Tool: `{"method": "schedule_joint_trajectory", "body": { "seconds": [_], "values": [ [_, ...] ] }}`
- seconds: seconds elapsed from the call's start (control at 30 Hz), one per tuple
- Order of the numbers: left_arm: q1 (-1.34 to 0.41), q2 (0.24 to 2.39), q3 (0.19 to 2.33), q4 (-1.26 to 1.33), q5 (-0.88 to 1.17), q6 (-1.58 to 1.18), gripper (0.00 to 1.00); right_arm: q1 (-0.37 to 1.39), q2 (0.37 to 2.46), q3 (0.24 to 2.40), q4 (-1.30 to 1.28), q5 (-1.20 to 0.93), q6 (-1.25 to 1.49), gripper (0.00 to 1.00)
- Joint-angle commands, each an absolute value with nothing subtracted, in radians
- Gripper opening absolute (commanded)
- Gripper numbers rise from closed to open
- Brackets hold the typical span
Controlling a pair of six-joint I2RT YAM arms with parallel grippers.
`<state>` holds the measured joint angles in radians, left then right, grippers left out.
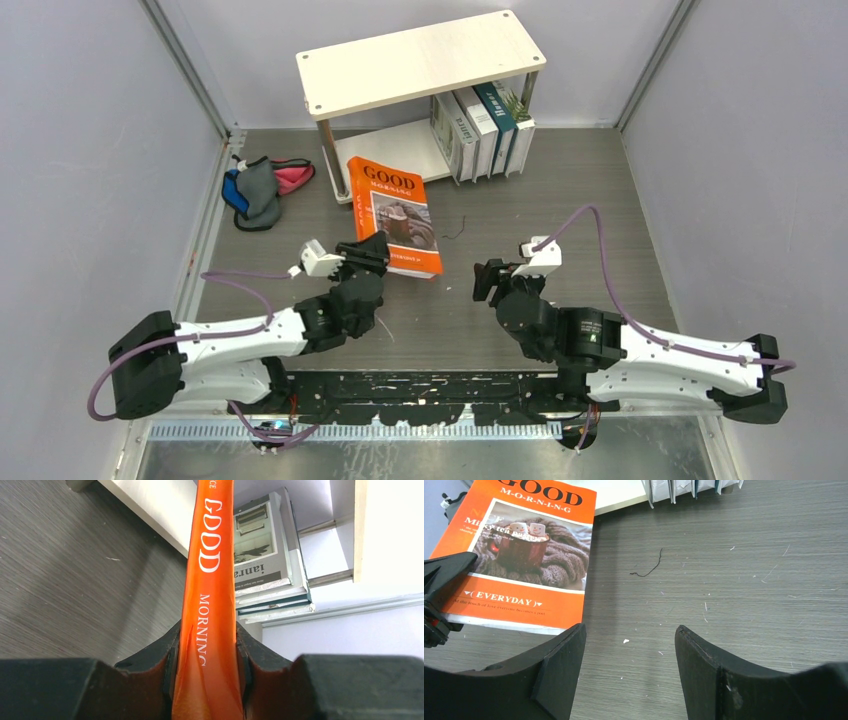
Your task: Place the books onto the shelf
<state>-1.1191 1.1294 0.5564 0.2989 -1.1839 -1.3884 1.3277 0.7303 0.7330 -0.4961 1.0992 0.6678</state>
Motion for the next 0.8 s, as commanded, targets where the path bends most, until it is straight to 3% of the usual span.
{"method": "schedule_joint_trajectory", "body": {
  "seconds": [0.0,0.77],
  "values": [
    [-1.118,1.156,0.569,0.451,-1.283,-1.421,0.34,1.314,0.698,0.728,-0.48,1.106,0.662,0.71],
    [-0.789,1.45,0.648,0.757,-0.908,-1.448,0.35,1.1,0.751,0.701,-0.344,0.918,0.573,0.71]
  ]
}}
